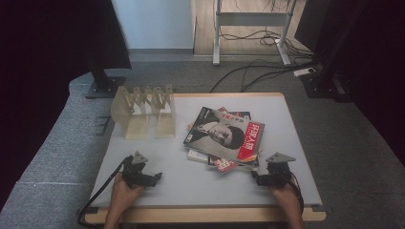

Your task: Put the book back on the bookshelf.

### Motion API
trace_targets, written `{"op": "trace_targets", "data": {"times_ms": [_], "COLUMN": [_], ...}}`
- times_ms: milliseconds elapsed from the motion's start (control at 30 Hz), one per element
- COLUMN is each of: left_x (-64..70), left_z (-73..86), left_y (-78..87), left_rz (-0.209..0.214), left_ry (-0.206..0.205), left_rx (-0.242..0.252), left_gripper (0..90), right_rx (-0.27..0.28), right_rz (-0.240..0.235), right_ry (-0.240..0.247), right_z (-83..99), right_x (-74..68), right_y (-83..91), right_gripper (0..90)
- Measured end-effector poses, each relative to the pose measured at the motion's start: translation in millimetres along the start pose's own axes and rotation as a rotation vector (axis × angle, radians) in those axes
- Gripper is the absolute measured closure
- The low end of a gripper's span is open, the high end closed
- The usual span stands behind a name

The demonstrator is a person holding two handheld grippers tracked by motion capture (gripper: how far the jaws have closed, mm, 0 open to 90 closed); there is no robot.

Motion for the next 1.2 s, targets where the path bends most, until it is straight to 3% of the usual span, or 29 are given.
{"op": "trace_targets", "data": {"times_ms": [67, 167, 300, 400, 567, 833, 1067, 1200], "left_x": [-1.6, -4.8, -6.0, -3.0, 4.6, 19.2, 31.7, 38.7], "left_z": [-1.7, -6.9, -16.7, -27.3, -51.1, -84.8, -110.7, -122.5], "left_y": [0.1, 0.2, -0.8, -0.1, -0.5, -11.3, -22.3, -28.6], "left_rz": [0.017, 0.082, 0.085, 0.105, 0.110, 0.140, 0.152, 0.161], "left_ry": [0.001, 0.038, 0.034, 0.022, -0.028, -0.090, -0.133, -0.157], "left_rx": [-0.007, -0.010, 0.006, 0.025, 0.052, 0.055, 0.052, 0.049], "left_gripper": [0.0, 0.0, 0.0, 0.0, 0.0, 0.0, 0.0, 0.0], "right_rx": [0.000, 0.007, -0.002, -0.006, 0.027, 0.070, 0.098, 0.094], "right_rz": [-0.003, -0.020, -0.024, -0.021, -0.025, -0.076, -0.078, -0.060], "right_ry": [-0.003, -0.009, -0.004, -0.006, 0.000, 0.001, 0.003, -0.017], "right_z": [-0.2, -0.3, -0.4, -0.2, -5.9, -24.8, -39.9, -46.6], "right_x": [0.4, 1.1, 1.6, 2.3, 1.2, 0.6, 4.7, 14.1], "right_y": [0.1, 0.8, 1.2, 2.3, 11.8, 21.2, 27.3, 22.6], "right_gripper": [9.4, 7.2, 0.0, 0.0, 0.0, 0.0, 0.0, 0.0]}}
Point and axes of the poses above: each handheld gripper's, and its own axes: y roughly backward along the jaws, z roughly out of its underside, x roughly to its right, the point moved 4 cm from there along -y, roughly forward along the jaws, and after that the axes turned 12 degrees about -z, right-handed, at the moved point
